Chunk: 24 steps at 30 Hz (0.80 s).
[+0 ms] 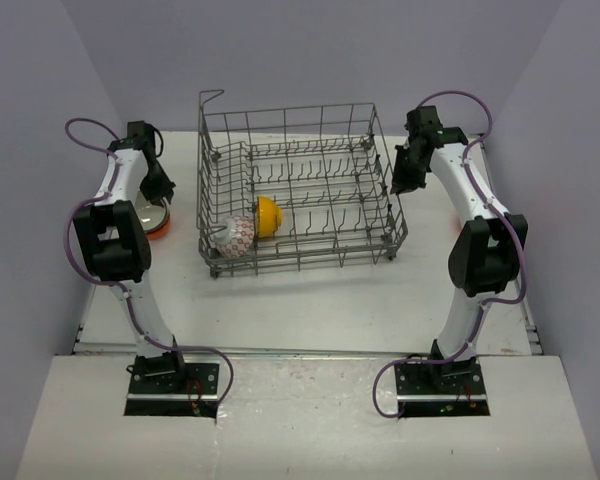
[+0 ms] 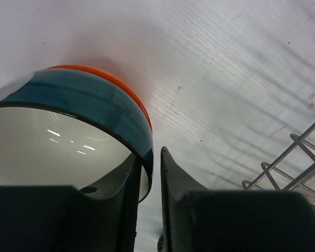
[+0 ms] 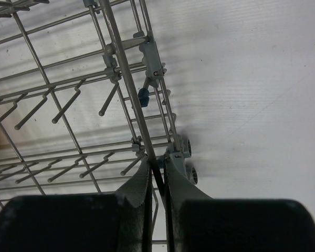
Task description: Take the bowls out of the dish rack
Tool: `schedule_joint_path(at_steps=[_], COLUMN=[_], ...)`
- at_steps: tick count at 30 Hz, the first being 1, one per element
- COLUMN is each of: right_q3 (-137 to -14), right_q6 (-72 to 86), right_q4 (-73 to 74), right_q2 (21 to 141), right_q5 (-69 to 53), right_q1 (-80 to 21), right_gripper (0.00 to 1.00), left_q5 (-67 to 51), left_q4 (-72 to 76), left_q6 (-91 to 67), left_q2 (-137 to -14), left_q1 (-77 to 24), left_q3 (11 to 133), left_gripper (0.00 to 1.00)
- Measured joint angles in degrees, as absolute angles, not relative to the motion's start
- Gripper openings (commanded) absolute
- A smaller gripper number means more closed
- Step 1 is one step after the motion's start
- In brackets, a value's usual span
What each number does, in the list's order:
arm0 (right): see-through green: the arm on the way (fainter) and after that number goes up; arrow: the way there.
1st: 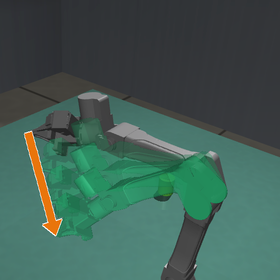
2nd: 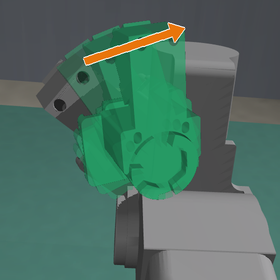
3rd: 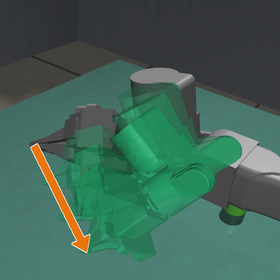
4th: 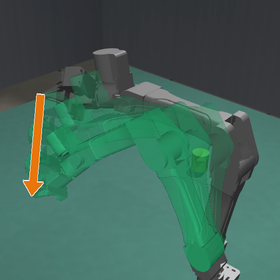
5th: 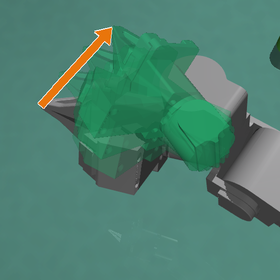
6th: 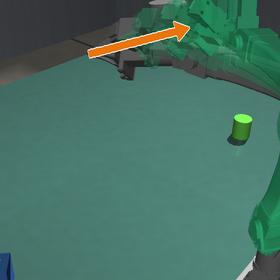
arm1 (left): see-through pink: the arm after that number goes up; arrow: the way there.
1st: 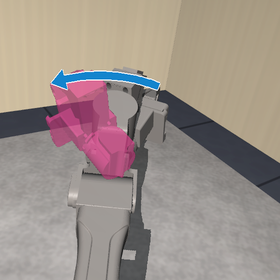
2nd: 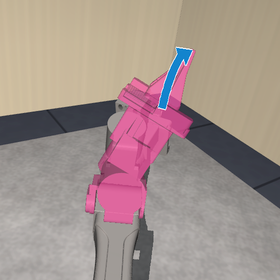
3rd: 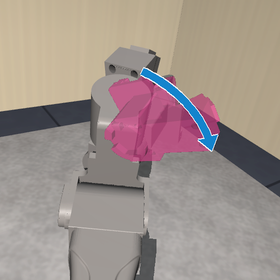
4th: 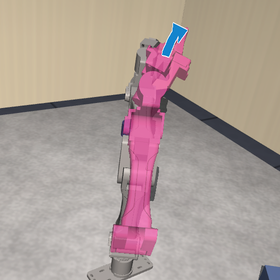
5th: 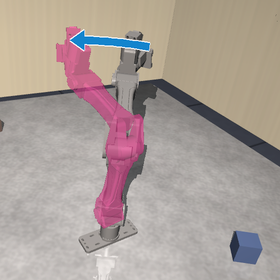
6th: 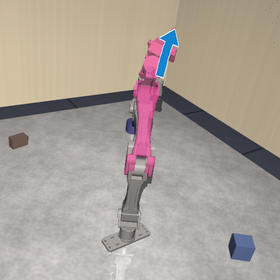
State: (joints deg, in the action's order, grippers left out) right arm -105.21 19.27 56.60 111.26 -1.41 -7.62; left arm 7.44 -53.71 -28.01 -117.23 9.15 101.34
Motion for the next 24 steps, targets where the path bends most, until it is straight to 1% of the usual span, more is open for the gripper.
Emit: schedule_joint_path(at_steps=[1,2,5,8,13,20,23,24], right_q3=[-105.2,-105.2,-105.2,-105.2,-105.2,-105.2,-105.2,-105.2], right_q6=[19.3,19.3,19.3,19.3,19.3,19.3,19.3,19.3], right_q4=[56.6,56.6,56.6,56.6,56.6,56.6,56.6,56.6], right_q2=[111.3,111.3,111.3,111.3,111.3,111.3,111.3,111.3], right_q5=[-1.4,-1.4,-1.2,-1.0,-1.0,-1.0,-1.0,-1.0], right_q1=[-7.6,-7.6,-7.7,-7.8,-7.8,-7.8,-7.8,-7.8], right_gripper=[0.0,0.0,0.0,0.0,0.0,0.0,0.0,0.0], left_q5=[7.4,7.4,7.2,6.7,5.1,2.5,2.3,2.2], left_q4=[-53.6,-53.5,-53.2,-53.0,-52.1,-49.1,-47.2,-47.1], left_q6=[-28.1,-28.3,-29.1,-30.0,-32.4,-37.1,-38.9,-39.3], left_q2=[-117.2,-117.2,-117.1,-116.4,-113.4,-105.7,-101.2,-99.7], left_q1=[9.1,9.1,9.1,9.1,9.2,9.1,8.3,7.6], left_q3=[101.3,101.3,101.3,101.3,101.4,101.5,101.7,102.5], left_gripper=[0.26,0.33,0.41,0.46,0.5,0.5,0.48,0.45])
